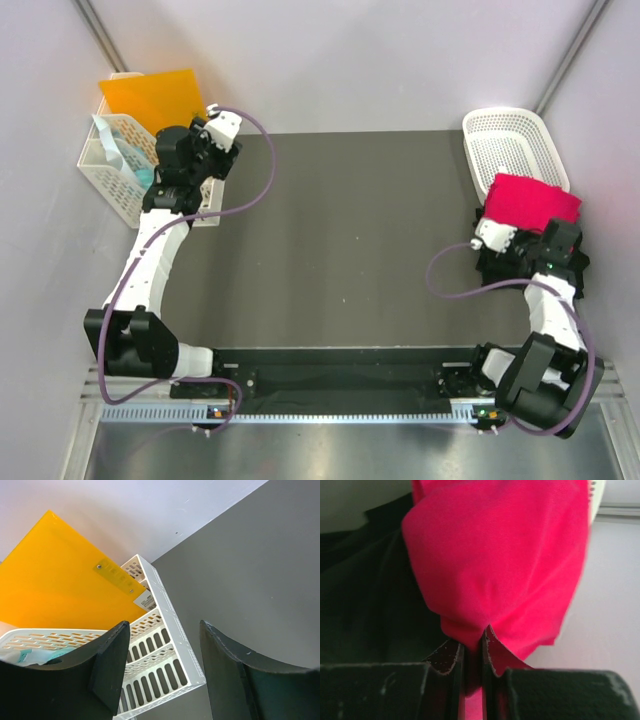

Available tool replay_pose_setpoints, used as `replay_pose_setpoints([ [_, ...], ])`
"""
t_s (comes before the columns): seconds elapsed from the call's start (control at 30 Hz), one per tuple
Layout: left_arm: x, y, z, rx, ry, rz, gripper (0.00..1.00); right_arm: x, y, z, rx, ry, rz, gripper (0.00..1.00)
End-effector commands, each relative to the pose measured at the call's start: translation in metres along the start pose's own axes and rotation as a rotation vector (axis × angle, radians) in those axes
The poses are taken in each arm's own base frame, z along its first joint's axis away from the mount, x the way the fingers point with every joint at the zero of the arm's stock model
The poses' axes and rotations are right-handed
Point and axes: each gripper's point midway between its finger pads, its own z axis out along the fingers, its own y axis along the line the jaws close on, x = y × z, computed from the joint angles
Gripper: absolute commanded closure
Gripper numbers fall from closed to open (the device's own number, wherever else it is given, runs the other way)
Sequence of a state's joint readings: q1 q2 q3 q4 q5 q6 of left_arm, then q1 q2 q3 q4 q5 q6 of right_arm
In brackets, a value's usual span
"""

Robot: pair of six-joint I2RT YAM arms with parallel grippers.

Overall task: Fold and stack the t-shirts
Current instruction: Neatly place the folded tshirt to the corner

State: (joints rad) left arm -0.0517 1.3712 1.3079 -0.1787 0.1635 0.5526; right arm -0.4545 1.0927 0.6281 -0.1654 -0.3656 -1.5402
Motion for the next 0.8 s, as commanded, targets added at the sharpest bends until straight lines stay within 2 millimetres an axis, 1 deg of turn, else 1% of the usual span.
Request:
replay_pose_setpoints([
  [0.0,-0.027,0.013,-0.005,-0.030,-0.067,0.025,0.37,0.005,0.011,-0.010,0.010,0.020,-0.007,1.00],
  [0.23,-0.027,0.008,-0.003,-0.015,-0.064,0.018,0.37,0.018,0.029,-0.014,-0.017,0.067,-0.014,1.00],
  [0.4,-0.027,0.006,-0.003,-0.017,-0.065,0.014,0.37,0.028,0.035,-0.016,-0.036,0.098,-0.012,1.00],
  [0.47,-0.026,0.007,-0.003,-0.021,-0.061,0.017,0.37,0.030,0.043,-0.016,-0.065,0.109,-0.023,0.94],
  [0.5,-0.026,0.007,-0.003,-0.022,-0.060,0.018,0.37,0.031,0.047,-0.015,-0.074,0.111,-0.023,0.89],
  [0.53,-0.025,0.006,-0.003,-0.020,-0.060,0.018,0.37,0.031,0.054,-0.016,-0.093,0.112,-0.015,0.68],
  [0.57,-0.027,0.007,-0.003,-0.022,-0.063,0.019,0.37,0.031,0.057,-0.016,-0.103,0.110,-0.021,0.61],
  [0.6,-0.026,0.006,-0.003,-0.020,-0.063,0.017,0.37,0.030,0.060,-0.016,-0.111,0.105,-0.017,0.60],
  [0.63,-0.027,0.006,-0.003,-0.021,-0.064,0.016,0.37,0.027,0.066,-0.017,-0.125,0.092,-0.012,0.52],
  [0.7,-0.027,0.007,-0.003,-0.022,-0.066,0.015,0.37,0.024,0.074,-0.018,-0.138,0.079,-0.006,0.43],
  [0.73,-0.028,0.007,-0.003,-0.023,-0.068,0.015,0.37,0.019,0.079,-0.021,-0.150,0.063,0.002,0.34],
  [0.77,-0.028,0.007,-0.002,-0.022,-0.067,0.016,0.37,0.017,0.081,-0.022,-0.160,0.055,0.009,0.31],
])
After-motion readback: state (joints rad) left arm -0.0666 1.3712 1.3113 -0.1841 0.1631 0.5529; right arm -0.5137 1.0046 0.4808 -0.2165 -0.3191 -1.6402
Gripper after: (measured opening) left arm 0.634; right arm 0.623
